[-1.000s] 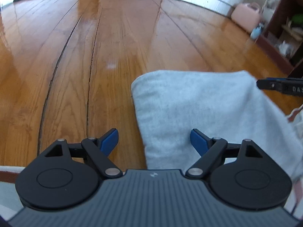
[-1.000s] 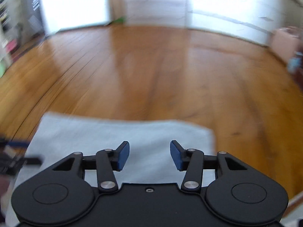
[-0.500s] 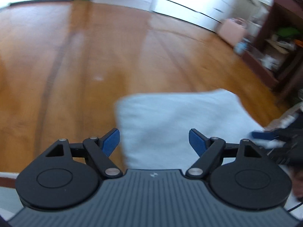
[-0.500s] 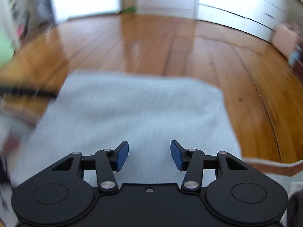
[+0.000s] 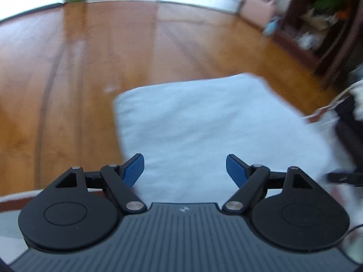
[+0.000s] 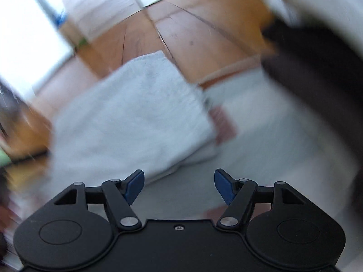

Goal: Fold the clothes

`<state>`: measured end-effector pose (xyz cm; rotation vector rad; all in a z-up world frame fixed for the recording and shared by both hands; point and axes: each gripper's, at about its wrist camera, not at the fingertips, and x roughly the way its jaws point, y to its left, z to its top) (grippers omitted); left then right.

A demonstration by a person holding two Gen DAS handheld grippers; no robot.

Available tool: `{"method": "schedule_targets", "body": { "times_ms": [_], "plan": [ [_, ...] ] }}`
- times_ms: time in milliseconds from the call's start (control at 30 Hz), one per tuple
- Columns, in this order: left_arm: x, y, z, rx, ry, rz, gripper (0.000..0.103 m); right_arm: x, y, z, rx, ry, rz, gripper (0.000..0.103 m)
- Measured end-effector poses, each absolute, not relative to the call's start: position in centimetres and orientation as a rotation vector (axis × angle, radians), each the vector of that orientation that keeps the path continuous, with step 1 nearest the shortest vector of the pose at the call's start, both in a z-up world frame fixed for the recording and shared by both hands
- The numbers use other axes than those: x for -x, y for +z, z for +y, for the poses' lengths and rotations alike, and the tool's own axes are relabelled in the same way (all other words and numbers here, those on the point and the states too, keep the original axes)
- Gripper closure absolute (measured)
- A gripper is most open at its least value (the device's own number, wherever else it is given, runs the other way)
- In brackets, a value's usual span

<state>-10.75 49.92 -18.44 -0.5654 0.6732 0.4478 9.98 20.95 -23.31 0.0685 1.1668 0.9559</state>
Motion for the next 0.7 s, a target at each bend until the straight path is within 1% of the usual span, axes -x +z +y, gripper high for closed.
{"method": "schedule_targets", "body": {
  "times_ms": [33, 67, 100, 133, 167, 200, 267, 333, 367, 400, 433, 467, 500, 567, 633, 700],
  "plan": [
    [10.7, -18.9, 50.0, 0.657, 0.400, 0.646, 0.029, -10.1, -23.9, 20.6, -0.154, 0.952, 1.217, 0.029],
    [10.7, -19.4, 50.2, 0.754, 0.351, 0.617, 0.031, -10.1, -24.5, 20.6, -0.209, 0.943, 1.233, 0.024],
    [10.6, -19.9, 50.3, 0.850, 0.301, 0.587, 0.034, -10.1, -24.6, 20.8, -0.237, 0.941, 1.221, 0.022],
    [10.1, -20.3, 50.1, 0.870, 0.282, 0.599, 0.040, -10.0, -24.7, 21.1, -0.261, 0.940, 1.208, 0.021],
    [9.5, -20.6, 49.7, 0.881, 0.266, 0.616, 0.042, -10.1, -24.7, 21.5, -0.263, 0.945, 1.192, 0.021],
    [8.9, -20.9, 49.4, 0.891, 0.250, 0.633, 0.042, -10.3, -24.7, 22.0, -0.263, 0.948, 1.168, 0.021],
    [7.6, -20.8, 48.3, 0.822, 0.236, 0.689, 0.042, -10.8, -24.6, 23.1, -0.266, 0.953, 1.121, 0.020],
    [6.5, -21.2, 47.2, 0.772, 0.246, 0.783, 0.042, -11.5, -25.0, 23.9, -0.295, 0.939, 1.076, 0.020],
    [6.1, -21.6, 46.7, 0.754, 0.259, 0.830, 0.043, -11.8, -25.1, 24.1, -0.308, 0.931, 1.054, 0.025],
    [5.9, -21.9, 46.6, 0.737, 0.262, 0.838, 0.043, -11.9, -25.1, 23.8, -0.314, 0.918, 1.037, 0.032],
    [5.9, -22.0, 46.8, 0.747, 0.260, 0.839, 0.043, -12.1, -25.1, 23.6, -0.317, 0.907, 1.022, 0.055],
    [6.0, -21.9, 47.0, 0.759, 0.258, 0.841, 0.043, -12.3, -25.2, 23.8, -0.303, 0.904, 1.022, 0.080],
    [6.0, -21.9, 47.2, 0.772, 0.256, 0.842, 0.043, -12.2, -24.8, 23.9, -0.295, 0.907, 1.009, 0.084],
    [6.7, -21.7, 48.1, 0.812, 0.261, 0.825, 0.043, -11.9, -24.0, 24.0, -0.278, 0.913, 0.984, 0.086],
    [8.1, -21.2, 49.6, 0.871, 0.277, 0.784, 0.043, -11.6, -23.1, 24.3, -0.255, 0.923, 0.955, 0.086],
    [9.5, -20.6, 51.1, 0.929, 0.292, 0.742, 0.043, -10.4, -20.7, 26.2, -0.142, 1.003, 0.870, 0.087]
  ]
}}
